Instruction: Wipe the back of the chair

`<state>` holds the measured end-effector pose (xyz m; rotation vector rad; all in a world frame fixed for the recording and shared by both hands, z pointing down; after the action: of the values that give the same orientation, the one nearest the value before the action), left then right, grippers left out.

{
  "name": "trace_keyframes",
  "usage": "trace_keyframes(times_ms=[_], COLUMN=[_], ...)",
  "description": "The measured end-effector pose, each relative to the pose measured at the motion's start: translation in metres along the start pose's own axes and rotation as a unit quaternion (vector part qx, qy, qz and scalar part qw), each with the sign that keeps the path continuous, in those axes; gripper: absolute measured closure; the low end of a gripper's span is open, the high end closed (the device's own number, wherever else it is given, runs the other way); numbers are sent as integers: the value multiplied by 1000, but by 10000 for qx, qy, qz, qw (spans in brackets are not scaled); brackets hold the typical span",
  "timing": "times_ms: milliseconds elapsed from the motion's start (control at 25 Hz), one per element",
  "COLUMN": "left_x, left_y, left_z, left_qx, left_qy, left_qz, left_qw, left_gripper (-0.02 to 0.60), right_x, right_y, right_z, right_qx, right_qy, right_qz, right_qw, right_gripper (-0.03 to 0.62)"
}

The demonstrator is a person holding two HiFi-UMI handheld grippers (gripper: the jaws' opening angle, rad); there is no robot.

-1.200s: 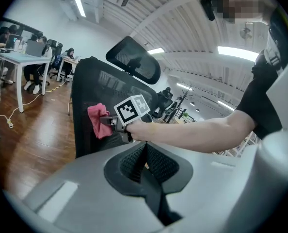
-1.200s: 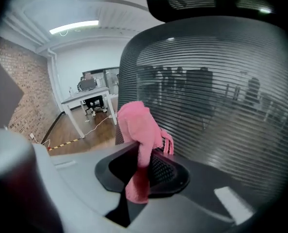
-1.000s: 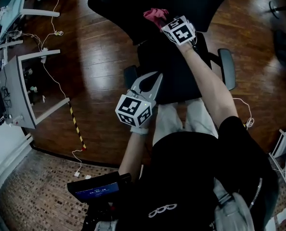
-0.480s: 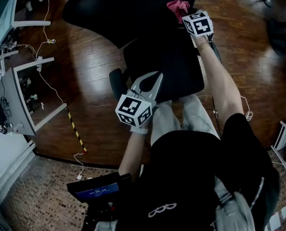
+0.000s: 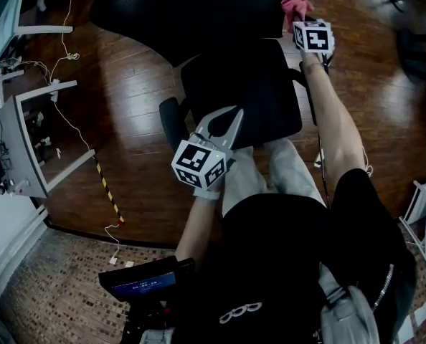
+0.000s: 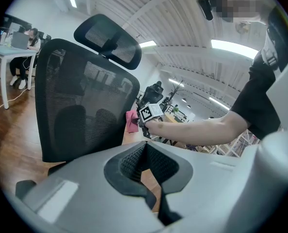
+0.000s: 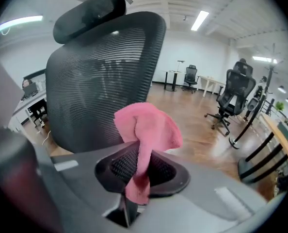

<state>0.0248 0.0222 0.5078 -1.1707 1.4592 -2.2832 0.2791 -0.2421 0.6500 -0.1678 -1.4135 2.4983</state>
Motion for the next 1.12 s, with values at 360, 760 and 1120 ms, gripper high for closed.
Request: trace_keyframes(times_ms=[360, 760, 1120], left_x=[28, 78, 108], left_y=[5, 11, 12], left_z=[-35, -98, -149], left_qx=[-108, -322, -515], left_qy=[235, 608, 980], left_qz=[-66, -209, -324], left_qw=[9996, 9974, 9933], left_gripper=[589, 589, 589], right_x=[115, 259, 389], right_y=[19, 25, 28], right_z=[25, 39, 55], right_qx=[-113, -177, -183], right_qy=[935, 1708, 2570], right_qz=[-739, -1148, -1465], right_qw=[9928, 9784, 9551], right_gripper=[553, 553, 553])
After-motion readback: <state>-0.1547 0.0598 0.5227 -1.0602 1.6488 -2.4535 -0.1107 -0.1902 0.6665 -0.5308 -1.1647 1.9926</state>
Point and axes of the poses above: the fingertips, and each gripper's own axes: z forward along the fingers, x to its left, y out of its top, the point moved 5 cm from there along -z, backward along the fingers, and after that the axes turned 15 degrees about -x, right-handed, at the moved point
